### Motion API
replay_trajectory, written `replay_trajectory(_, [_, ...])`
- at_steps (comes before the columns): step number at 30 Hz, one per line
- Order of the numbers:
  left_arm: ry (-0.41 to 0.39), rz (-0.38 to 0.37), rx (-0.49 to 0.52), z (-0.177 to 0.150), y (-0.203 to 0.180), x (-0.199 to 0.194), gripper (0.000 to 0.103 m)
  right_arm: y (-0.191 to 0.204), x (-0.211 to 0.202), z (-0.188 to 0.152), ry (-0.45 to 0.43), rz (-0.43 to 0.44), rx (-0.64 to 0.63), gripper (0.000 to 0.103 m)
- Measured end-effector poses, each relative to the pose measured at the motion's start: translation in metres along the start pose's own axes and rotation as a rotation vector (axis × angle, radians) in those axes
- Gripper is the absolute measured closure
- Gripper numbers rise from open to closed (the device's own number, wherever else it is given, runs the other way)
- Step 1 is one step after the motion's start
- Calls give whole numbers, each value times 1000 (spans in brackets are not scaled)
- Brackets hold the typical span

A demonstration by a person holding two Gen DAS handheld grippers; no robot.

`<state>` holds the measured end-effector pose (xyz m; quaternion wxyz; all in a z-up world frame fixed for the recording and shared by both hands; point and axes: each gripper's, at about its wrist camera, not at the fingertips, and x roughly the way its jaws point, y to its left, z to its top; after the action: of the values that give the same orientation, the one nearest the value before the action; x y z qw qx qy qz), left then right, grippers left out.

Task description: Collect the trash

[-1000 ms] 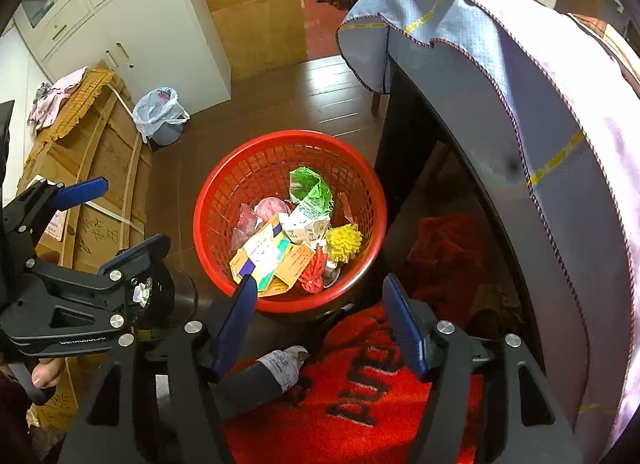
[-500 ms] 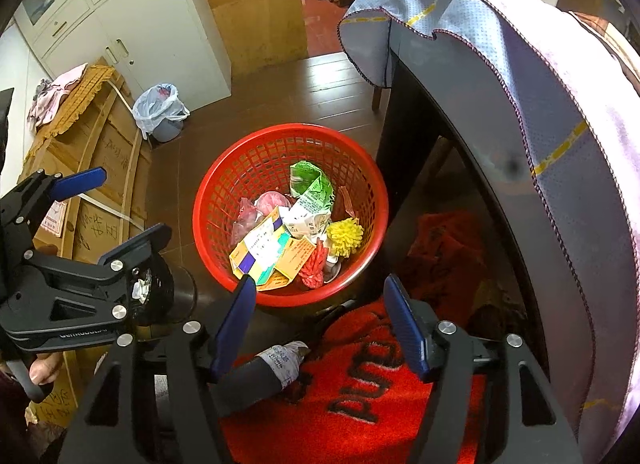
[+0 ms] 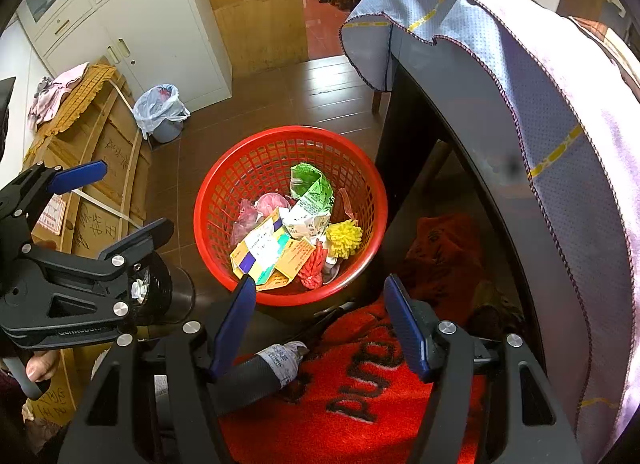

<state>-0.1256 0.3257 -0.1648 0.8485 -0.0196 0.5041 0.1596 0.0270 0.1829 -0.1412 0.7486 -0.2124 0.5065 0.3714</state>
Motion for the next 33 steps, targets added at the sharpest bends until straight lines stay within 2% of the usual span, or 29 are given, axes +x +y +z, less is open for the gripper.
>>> replay_trajectory(17, [9, -21, 1, 3, -4, -1, 7, 1, -1, -1, 2, -4, -7, 37])
replay_trajectory(33, [-11, -8, 16, 3, -5, -1, 7, 0, 0, -3, 1, -8, -16, 37])
